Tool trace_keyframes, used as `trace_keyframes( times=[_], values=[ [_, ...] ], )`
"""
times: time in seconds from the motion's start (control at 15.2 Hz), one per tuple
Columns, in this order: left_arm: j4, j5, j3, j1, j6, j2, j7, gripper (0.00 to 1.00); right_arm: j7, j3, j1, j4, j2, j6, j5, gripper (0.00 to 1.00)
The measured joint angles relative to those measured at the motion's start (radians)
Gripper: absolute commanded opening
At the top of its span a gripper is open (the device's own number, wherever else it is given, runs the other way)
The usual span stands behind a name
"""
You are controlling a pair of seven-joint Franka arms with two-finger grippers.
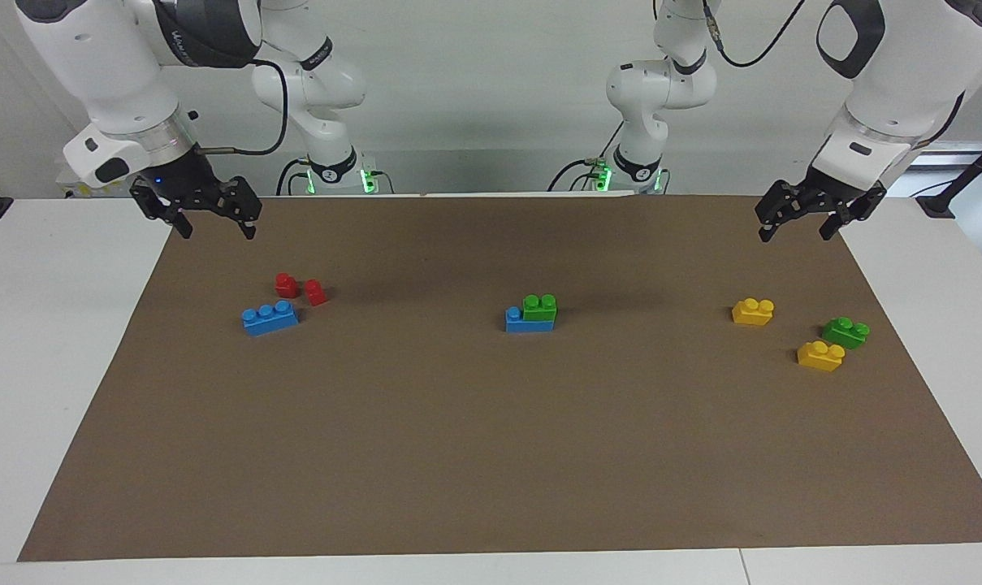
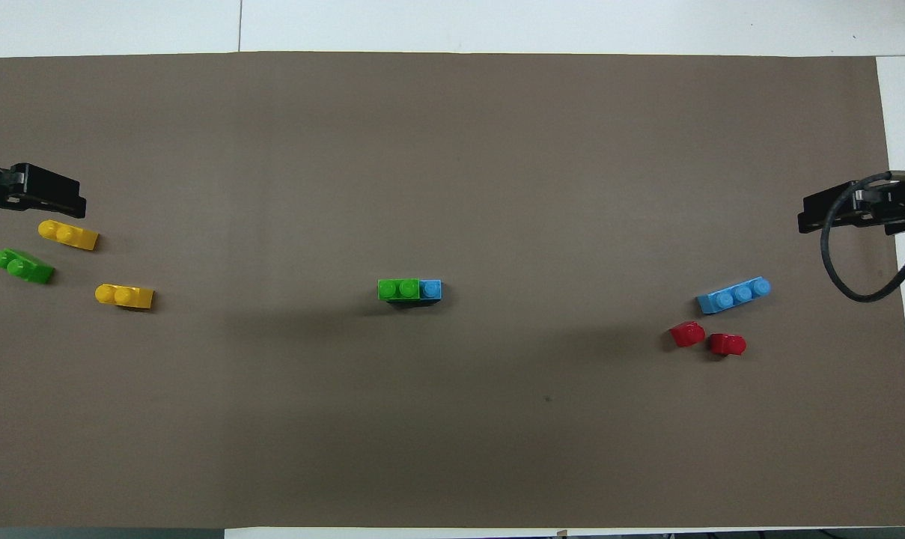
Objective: Remove green block with left arm and hold with right
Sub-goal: 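Move both grippers from rest toward the green-blue brick in the centre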
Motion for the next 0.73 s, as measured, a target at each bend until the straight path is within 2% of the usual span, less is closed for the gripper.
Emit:
trace_keyframes(
  times=[0.46,0.59,0.73],
  values=[
    [0.0,0.0,0.0,0.0,0.0,0.0,0.0,1.0,0.015,0.0,0.0,-0.003,-0.001,-0.003,0.0,1.0],
    [0.0,0.0,0.0,0.0,0.0,0.0,0.0,1.0,0.148,0.004,0.002,-0.016,-0.003,0.001,0.003,1.0],
    [0.0,0.0,0.0,0.0,0.0,0.0,0.0,1.0,0.376,0.014,0.032,-0.048,-0.008,0.032,0.04,1.0]
  ],
)
